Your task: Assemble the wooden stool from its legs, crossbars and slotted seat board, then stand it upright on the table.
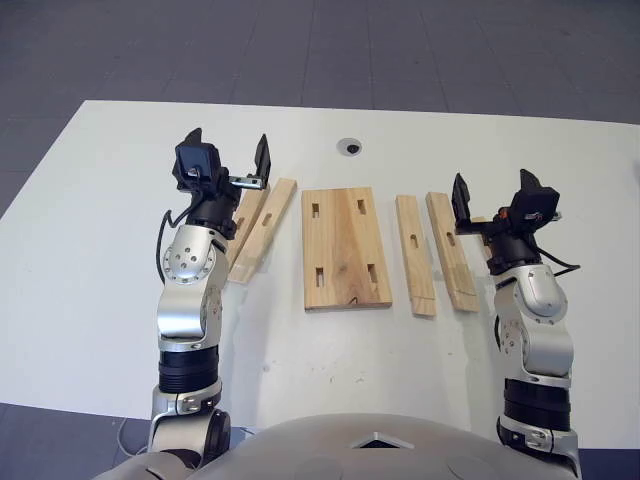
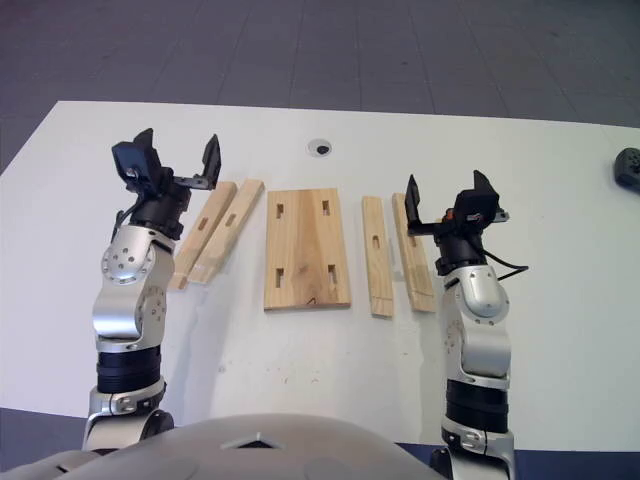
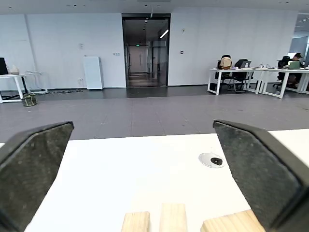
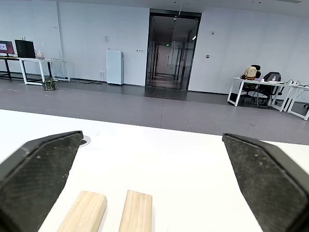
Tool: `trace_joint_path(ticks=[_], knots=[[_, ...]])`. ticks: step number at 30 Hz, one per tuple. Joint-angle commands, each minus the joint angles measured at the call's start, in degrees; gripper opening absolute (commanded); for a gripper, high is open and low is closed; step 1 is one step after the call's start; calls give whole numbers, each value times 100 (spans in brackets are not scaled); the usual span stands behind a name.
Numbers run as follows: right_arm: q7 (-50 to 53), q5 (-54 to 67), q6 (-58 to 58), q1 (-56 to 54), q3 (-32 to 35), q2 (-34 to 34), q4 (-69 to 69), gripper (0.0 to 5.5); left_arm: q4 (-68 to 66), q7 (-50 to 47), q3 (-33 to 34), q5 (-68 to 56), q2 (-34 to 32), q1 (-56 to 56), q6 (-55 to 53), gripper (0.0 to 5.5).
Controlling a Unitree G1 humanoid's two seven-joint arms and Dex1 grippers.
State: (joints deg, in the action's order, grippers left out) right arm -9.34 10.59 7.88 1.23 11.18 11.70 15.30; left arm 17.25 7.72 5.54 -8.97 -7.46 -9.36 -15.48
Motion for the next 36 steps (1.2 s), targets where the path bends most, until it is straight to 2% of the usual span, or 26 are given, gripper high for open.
trace_joint_path(ticks=[1, 3, 6, 14, 21, 36], knots=[[-30, 67, 70, 29, 147, 117, 68, 537, -176, 468, 602, -125, -856, 349, -420, 540], [-32, 67, 65, 83, 184, 129, 68, 537, -482, 709, 861, -209, -1270, 445, -694, 540], [-23, 35, 66, 121, 173, 125, 83, 537, -939, 1146, 918, -290, -1761, 500, -1066, 540], [17, 28, 120, 156, 175, 127, 189, 537, -2270, 1992, 547, -378, -2255, 271, -1765, 540], [-30, 36, 178, 60, 148, 169, 165, 540, -3226, 2118, 476, -375, -2289, 177, -1855, 428], [0, 6, 200, 13, 108, 156, 164, 540, -2996, 2186, 78, -207, -2399, 678, -1623, 174]])
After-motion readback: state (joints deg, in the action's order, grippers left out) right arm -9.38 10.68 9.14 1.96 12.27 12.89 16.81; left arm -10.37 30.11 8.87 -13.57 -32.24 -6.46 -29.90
